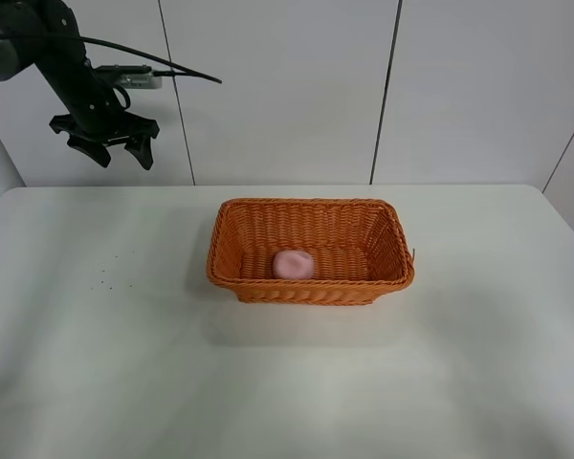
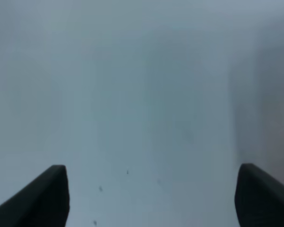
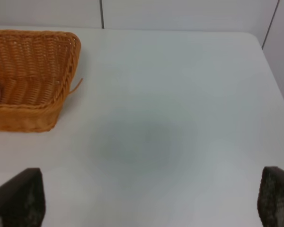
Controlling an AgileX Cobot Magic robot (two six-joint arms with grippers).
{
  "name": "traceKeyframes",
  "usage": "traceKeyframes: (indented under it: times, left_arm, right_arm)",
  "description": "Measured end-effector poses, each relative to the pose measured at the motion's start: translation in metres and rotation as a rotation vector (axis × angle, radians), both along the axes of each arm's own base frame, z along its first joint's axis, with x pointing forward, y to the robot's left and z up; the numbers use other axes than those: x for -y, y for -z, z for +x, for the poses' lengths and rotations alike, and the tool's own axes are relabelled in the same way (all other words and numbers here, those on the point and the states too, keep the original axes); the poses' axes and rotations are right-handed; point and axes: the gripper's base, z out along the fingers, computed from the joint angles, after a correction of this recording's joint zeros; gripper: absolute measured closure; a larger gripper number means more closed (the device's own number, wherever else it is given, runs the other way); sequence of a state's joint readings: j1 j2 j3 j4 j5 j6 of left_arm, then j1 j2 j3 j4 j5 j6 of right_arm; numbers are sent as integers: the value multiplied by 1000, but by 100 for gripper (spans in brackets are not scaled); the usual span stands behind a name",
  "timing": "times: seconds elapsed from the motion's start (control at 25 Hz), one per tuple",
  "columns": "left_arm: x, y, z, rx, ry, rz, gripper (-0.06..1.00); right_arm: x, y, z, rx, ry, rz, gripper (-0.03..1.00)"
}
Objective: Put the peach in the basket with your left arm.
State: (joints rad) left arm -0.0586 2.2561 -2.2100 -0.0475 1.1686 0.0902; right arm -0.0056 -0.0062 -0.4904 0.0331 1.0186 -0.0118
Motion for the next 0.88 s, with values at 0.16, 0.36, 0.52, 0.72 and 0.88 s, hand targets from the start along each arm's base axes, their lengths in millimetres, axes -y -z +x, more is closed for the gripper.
traceKeyframes:
  times: [0.16, 0.36, 0.52, 0.72, 0.88]
  left_arm:
    - [-1, -17, -25, -20, -7, -1, 20]
    - [-4, -38, -83, -81, -28, -7, 20]
    - [-8, -50, -151, -124, -35, -5, 20]
    - [-15, -50, -242, -147, -37, 16, 20]
    - [-20, -35, -309, -147, -57, 20, 20]
  right_arm:
    - [0, 0, 0, 0, 0, 0, 27]
    - [0, 0, 0, 0, 0, 0, 27]
    - [0, 0, 0, 0, 0, 0, 27]
    - [0, 0, 0, 0, 0, 0, 27]
    - [0, 0, 0, 0, 0, 0, 27]
